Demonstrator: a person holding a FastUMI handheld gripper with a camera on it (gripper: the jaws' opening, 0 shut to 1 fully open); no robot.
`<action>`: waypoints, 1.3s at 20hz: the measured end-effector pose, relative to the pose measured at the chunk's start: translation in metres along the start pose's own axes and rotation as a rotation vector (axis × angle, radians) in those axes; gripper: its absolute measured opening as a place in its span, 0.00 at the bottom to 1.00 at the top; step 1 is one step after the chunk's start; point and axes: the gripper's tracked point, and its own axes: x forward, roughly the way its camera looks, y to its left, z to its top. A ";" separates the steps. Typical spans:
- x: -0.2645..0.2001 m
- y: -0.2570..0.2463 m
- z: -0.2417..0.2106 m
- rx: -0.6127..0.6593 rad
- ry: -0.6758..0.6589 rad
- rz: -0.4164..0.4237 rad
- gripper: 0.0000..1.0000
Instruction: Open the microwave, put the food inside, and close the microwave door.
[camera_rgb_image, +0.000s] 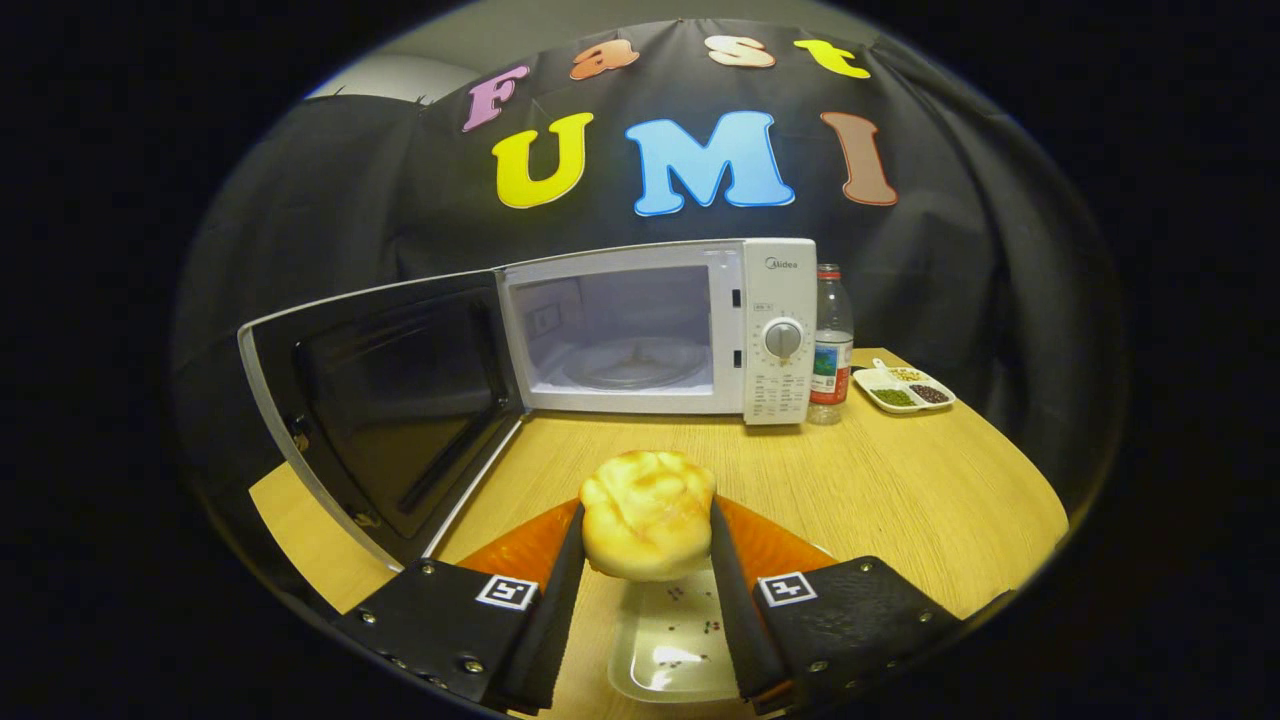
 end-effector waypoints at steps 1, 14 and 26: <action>0.005 0.004 0.006 0.003 -0.003 0.006 0.66; 0.114 0.032 0.070 -0.029 -0.024 0.009 0.66; 0.249 0.045 0.091 0.070 -0.072 -0.059 0.66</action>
